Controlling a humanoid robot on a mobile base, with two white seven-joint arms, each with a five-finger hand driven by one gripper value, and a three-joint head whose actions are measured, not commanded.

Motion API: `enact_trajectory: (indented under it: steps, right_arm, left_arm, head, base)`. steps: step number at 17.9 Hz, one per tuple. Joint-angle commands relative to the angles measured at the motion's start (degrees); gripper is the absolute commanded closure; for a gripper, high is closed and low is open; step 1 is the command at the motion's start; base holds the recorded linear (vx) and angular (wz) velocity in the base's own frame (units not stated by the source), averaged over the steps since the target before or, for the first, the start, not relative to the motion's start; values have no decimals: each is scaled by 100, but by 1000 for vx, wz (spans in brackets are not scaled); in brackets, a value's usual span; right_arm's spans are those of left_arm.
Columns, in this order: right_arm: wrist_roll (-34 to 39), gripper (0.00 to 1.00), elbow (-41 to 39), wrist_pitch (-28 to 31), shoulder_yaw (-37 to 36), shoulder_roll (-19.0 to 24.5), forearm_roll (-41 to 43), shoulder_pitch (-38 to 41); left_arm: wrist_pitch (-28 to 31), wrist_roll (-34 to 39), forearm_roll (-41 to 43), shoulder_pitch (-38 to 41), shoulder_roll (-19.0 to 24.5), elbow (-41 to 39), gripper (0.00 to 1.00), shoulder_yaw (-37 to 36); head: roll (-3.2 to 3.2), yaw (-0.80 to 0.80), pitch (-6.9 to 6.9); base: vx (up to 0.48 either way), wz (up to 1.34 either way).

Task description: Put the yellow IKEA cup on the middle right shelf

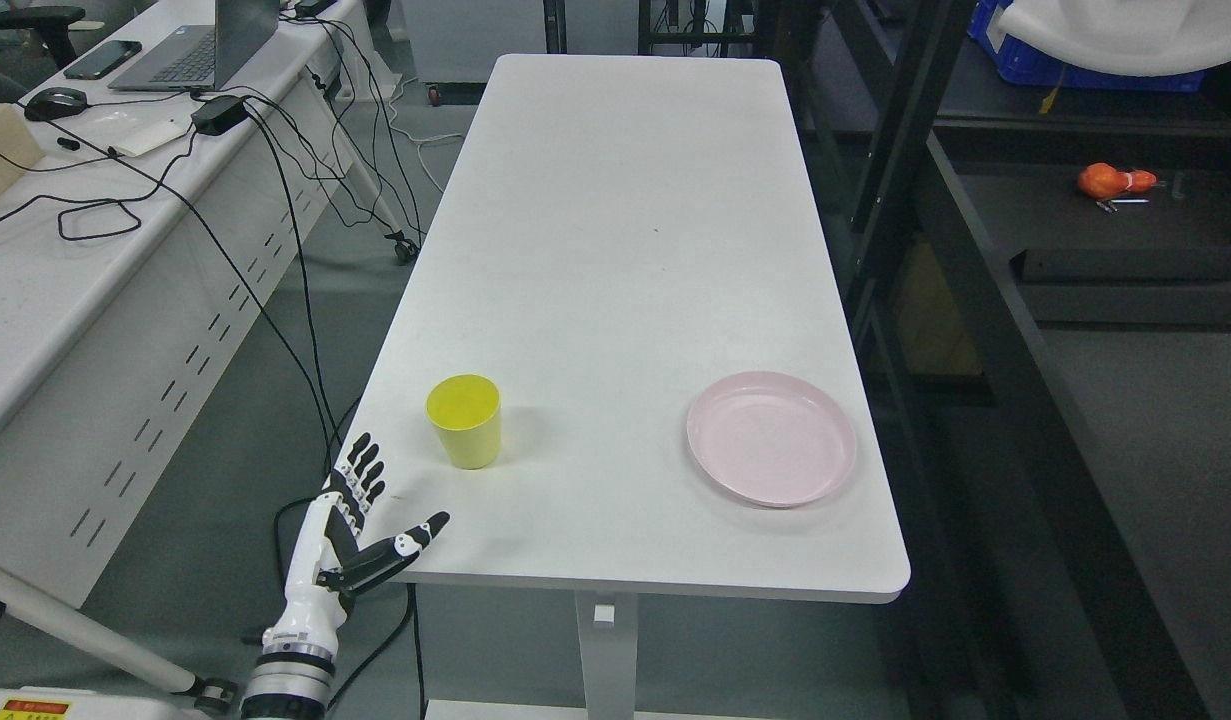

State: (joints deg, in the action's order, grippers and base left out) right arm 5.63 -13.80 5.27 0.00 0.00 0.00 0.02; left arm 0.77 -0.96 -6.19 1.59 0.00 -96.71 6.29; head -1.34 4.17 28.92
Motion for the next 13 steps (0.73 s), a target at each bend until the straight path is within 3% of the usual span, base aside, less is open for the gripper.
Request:
enact_trajectory:
  steps: [1, 13]
  right_arm:
    - [-1231, 1, 0, 0, 97, -100, 141, 60]
    - [-1231, 1, 0, 0, 97, -100, 141, 60]
  left_arm:
    - [89, -1, 4, -483, 100, 468, 1, -23]
    - [107, -1, 13, -1099, 100, 1145, 1, -339]
  head:
    - [0, 0, 0]
    - [0, 0, 0]
  base:
    - [0, 0]
    - [46, 2]
